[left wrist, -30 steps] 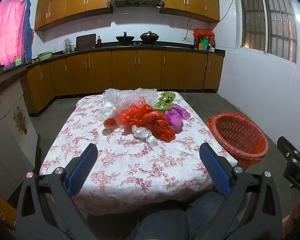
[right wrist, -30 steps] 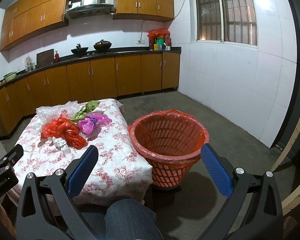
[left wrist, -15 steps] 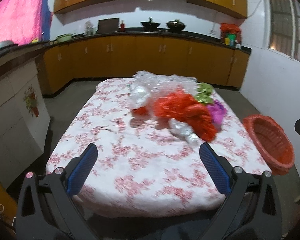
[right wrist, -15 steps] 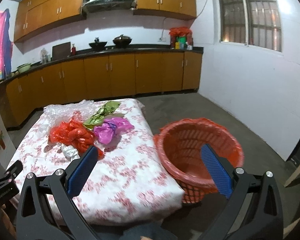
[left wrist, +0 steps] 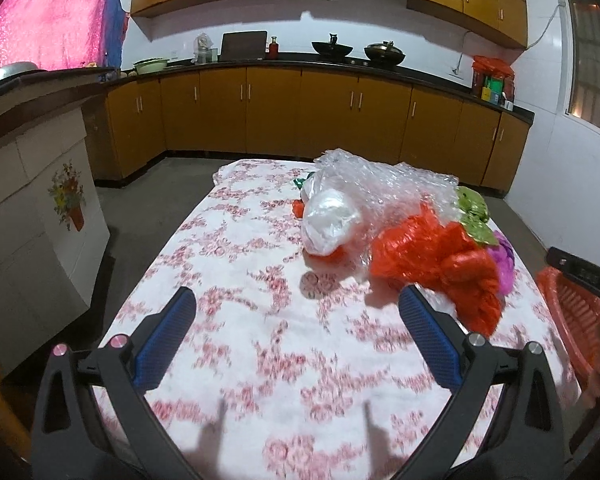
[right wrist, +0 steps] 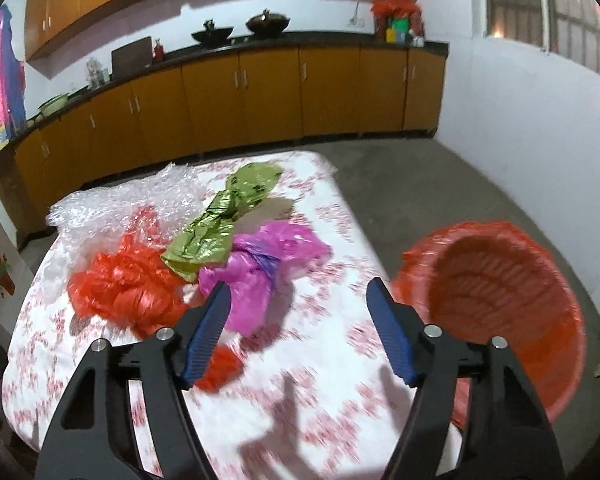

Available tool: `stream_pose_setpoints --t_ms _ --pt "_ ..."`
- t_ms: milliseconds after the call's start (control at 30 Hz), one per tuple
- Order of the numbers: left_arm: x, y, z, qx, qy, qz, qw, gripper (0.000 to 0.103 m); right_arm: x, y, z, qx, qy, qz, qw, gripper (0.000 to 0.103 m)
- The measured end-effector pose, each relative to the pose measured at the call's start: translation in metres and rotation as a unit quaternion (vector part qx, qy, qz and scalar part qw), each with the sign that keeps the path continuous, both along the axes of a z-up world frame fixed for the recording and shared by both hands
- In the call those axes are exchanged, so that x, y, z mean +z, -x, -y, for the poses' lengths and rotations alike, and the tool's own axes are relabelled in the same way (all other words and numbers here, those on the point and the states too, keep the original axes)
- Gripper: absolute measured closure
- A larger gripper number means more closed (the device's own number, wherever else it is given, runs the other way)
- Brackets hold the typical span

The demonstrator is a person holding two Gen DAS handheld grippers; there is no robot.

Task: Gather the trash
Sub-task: 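Reach the right gripper to the pink bag and close on it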

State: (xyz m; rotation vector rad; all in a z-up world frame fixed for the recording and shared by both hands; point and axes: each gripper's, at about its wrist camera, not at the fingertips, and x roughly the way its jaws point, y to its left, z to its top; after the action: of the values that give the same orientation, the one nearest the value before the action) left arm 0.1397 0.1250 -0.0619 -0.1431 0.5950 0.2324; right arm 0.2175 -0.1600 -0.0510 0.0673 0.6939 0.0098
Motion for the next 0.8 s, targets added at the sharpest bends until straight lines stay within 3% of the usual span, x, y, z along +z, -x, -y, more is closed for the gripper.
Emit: stream_pose_setpoints --t_ms 267,467,533,667,800 --pt "-0.005 -0.033 -0.005 -0.012 0.007 0.001 0.9999 0.012 -0.028 -0.056 -0.016 0.009 -0.016 -0.036 0.999 0.033" --pt "-0.005 -0.049 -0.004 -0.020 0.011 0.004 0.9997 0.016 -0.040 -0.067 -0.019 0.030 -0.028 -0.050 0.998 0.036" --pt "-0.005 -0.053 -0.003 -0.022 0.012 0.006 0.9997 0.016 -0.042 -0.066 -0.021 0.049 -0.035 -0.053 0.997 0.051" --pt "-0.004 -0.058 0.000 -0.028 0.015 0.006 0.9995 0.019 -0.041 -0.064 -0.022 0.069 -0.043 -0.050 0.995 0.065" --pt "-0.002 -0.061 0.006 -0.036 0.014 0.008 0.9992 0.020 -0.041 -0.061 -0.014 0.065 -0.047 -0.046 0.996 0.086"
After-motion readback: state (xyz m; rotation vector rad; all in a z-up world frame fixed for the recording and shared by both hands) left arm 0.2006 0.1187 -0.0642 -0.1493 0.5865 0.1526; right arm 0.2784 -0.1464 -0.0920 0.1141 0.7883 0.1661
